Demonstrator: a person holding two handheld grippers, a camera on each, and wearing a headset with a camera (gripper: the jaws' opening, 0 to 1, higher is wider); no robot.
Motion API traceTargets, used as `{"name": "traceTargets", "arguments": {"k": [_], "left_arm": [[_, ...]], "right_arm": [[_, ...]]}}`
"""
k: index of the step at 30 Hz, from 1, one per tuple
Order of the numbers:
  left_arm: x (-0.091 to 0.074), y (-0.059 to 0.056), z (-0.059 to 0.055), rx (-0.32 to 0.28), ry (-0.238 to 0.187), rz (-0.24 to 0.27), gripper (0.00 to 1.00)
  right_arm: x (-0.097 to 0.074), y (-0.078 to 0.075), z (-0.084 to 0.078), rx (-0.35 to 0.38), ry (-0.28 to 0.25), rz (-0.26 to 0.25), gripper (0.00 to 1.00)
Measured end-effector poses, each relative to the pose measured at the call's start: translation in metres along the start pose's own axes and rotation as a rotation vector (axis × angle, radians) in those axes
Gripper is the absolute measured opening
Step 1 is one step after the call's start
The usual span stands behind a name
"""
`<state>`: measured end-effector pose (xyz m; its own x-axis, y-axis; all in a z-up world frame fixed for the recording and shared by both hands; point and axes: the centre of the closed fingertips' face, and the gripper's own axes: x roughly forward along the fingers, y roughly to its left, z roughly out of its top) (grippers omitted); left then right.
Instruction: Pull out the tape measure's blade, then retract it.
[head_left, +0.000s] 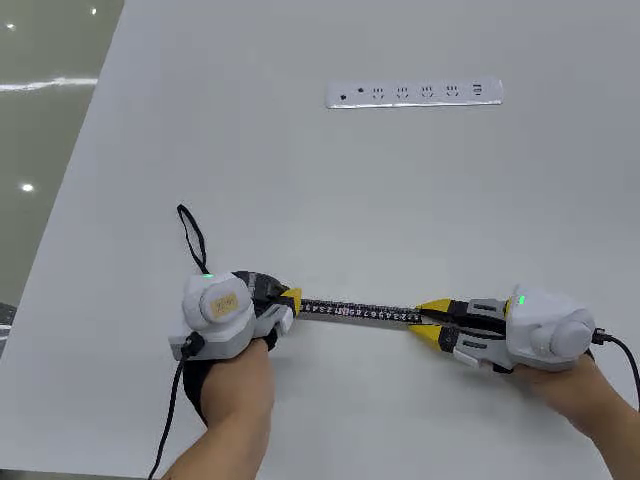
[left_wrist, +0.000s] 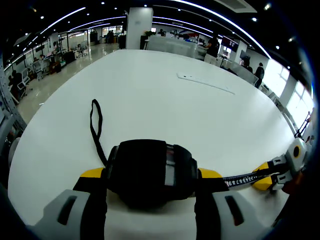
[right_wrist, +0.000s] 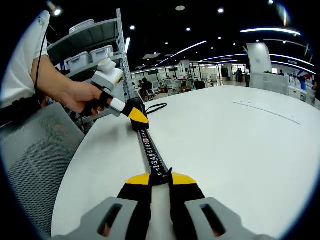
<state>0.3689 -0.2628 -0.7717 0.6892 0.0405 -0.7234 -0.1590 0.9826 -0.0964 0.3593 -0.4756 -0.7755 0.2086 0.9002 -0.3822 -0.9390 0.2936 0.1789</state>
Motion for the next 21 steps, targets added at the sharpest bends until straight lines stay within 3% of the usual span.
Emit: {"name": "traceTargets", "arguments": {"k": [21], "left_arm": [[0.001,0.000,0.000,-0.004,-0.003,0.000,0.70]], "right_arm": [[0.029,0.009,0.010,0.003,-0.001,0.031,0.12]]}}
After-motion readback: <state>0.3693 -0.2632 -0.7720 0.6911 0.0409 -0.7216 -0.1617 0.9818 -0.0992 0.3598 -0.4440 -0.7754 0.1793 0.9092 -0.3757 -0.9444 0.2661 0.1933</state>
